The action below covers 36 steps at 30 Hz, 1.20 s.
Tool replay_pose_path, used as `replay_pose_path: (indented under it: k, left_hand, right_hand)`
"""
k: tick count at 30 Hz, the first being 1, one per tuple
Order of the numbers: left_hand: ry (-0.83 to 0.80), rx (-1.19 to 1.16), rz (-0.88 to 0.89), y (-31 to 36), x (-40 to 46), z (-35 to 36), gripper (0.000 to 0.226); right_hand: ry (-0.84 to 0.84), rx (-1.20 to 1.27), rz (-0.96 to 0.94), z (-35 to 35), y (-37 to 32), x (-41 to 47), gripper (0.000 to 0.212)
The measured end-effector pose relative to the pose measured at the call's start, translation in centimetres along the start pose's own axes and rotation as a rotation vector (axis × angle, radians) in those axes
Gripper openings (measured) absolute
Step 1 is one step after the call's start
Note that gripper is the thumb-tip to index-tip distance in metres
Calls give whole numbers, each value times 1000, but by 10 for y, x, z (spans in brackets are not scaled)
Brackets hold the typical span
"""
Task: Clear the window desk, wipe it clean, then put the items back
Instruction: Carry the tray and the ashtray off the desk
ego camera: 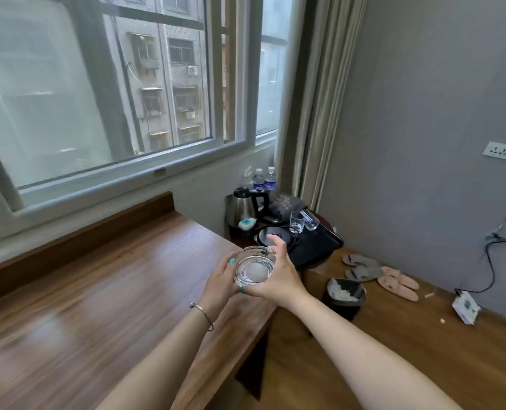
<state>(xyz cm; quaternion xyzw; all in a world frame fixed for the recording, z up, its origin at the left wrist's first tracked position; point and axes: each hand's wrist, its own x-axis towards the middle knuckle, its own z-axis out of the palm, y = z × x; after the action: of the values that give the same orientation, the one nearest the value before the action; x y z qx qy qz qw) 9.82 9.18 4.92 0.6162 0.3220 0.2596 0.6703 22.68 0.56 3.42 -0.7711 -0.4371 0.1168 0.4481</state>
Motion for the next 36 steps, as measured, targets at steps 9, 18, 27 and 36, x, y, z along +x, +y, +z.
replay_pose_path:
  k: [9, 18, 27, 36]
  left_hand:
    - [-67, 155, 18, -10, 78, 124, 33]
    - [-91, 167, -36, -31, 198, 215, 31]
    - [-114, 88, -144, -50, 324, 269, 27]
    - [-90, 120, -303, -95, 382, 290, 30]
  right_hand:
    - [64, 5, 75, -95, 91, 33, 129]
    - [49, 1, 114, -145, 187, 116, 124]
    - [-97, -118, 176, -174, 272, 234, 123]
    - [-118, -454, 177, -162, 332, 280, 119]
